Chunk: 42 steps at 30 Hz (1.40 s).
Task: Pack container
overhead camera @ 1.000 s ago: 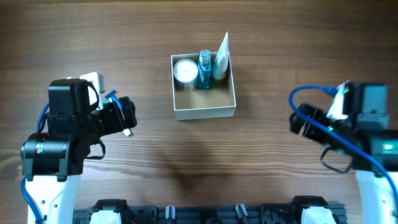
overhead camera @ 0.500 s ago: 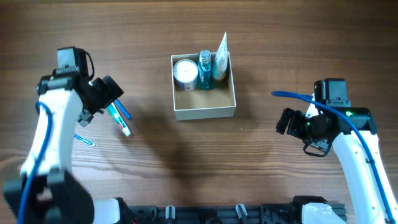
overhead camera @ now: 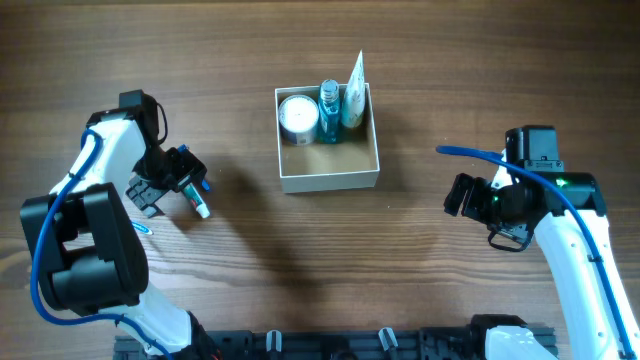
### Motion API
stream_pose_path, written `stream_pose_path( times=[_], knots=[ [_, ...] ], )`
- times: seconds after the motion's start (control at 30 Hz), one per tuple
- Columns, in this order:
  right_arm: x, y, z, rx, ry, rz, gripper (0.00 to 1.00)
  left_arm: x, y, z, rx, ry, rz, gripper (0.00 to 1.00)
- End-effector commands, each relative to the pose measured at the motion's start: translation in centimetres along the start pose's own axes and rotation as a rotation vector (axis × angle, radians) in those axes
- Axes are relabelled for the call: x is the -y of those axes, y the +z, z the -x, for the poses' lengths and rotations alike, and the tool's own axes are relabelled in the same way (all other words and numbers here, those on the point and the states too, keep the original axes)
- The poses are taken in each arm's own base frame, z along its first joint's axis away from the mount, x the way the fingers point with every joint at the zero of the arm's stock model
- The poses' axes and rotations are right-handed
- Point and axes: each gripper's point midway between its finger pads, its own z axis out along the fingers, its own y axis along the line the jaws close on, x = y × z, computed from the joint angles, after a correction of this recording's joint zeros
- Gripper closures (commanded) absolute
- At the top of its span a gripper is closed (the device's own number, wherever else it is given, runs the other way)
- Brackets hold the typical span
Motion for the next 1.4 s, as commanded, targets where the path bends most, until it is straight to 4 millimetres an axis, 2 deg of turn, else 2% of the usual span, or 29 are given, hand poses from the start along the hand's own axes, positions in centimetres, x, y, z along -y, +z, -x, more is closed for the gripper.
stream_pose_path(
  times=[0.0, 0.13, 0.27, 0.33, 0.47, 0.53, 0.63, 0.77, 0.83, 0.87, 0.93, 1.03, 1.07, 1.1, 1.13, 1.17, 1.23, 1.3, 1.37],
  knots=[
    [-0.2, 0.1, -0.1, -0.008, -0.013, 0.01, 0.0, -1.1, 0.9, -0.7, -0.018, -0.043, 0.047, 0.07],
    [-0.2, 0.2, -0.1, -0.009, -0.013, 0.01, 0.0, -1.6, 2.0, -0.9, -0.01, -0.045, 0.061, 0.05],
    [-0.2, 0.1, -0.1, -0.009, -0.013, 0.01, 0.0, -1.5, 2.1, -0.7, 0.0, -0.045, 0.054, 0.08],
    [-0.2, 0.1, -0.1, -0.009, -0.012, 0.01, 0.0, -1.5, 2.1, -0.7, -0.001, -0.045, 0.054, 0.19],
    [-0.2, 0.1, -0.2, -0.01, -0.012, 0.01, 0.0, -1.5, 2.1, -0.8, -0.004, -0.044, 0.056, 0.56],
    [-0.2, 0.1, -0.2, -0.01, -0.012, 0.01, 0.0, -1.5, 2.1, -0.8, -0.004, -0.044, 0.056, 0.68],
    [-0.2, 0.1, -0.2, -0.01, -0.012, 0.01, 0.0, -1.5, 2.1, -0.8, -0.003, -0.045, 0.056, 0.78],
    [-0.2, 0.1, -0.2, -0.01, -0.012, 0.01, 0.0, -1.5, 2.1, -0.7, -0.002, -0.045, 0.055, 0.85],
    [-0.2, 0.1, -0.2, -0.01, -0.012, 0.01, 0.0, -1.4, 1.9, -0.6, 0.005, -0.045, 0.05, 0.96],
    [-0.2, 0.1, -0.2, -0.01, -0.012, 0.01, 0.0, -1.3, 1.4, -0.5, 0.015, -0.045, 0.043, 0.96],
    [-0.2, 0.1, -0.1, -0.009, -0.012, 0.01, 0.0, -0.8, -0.9, 0.2, 0.062, -0.045, 0.01, 0.96],
    [-0.2, 0.1, -0.1, -0.009, -0.012, 0.01, 0.0, 0.7, -6.4, 1.0, 0.184, -0.023, -0.074, 0.96],
    [-0.2, 0.1, -0.1, -0.009, -0.012, 0.01, 0.0, 1.4, -8.5, 1.1, 0.234, -0.006, -0.109, 0.96],
    [-0.2, 0.1, -0.1, -0.009, -0.012, 0.01, 0.0, 2.9, -11.8, 1.0, 0.324, 0.063, -0.174, 0.96],
    [-0.2, 0.1, -0.1, -0.009, -0.012, 0.01, 0.0, 4.0, -13.9, 0.6, 0.385, 0.126, -0.213, 0.96],
    [-0.2, 0.1, -0.1, -0.009, -0.012, 0.01, 0.0, 5.6, -16.5, -0.1, 0.467, 0.226, -0.262, 0.96],
    [-0.2, 0.1, -0.1, -0.008, -0.012, 0.01, 0.0, 9.8, -21.3, -3.2, 0.658, 0.551, -0.352, 0.96],
    [-0.2, 0.1, -0.1, -0.008, -0.013, 0.01, 0.0, 12.3, -22.8, -5.7, 0.736, 0.768, -0.373, 0.96],
    [-0.2, 0.1, -0.1, -0.008, -0.013, 0.01, 0.0, 15.6, -23.0, -10.0, 0.799, 1.118, -0.353, 0.96]
  ],
)
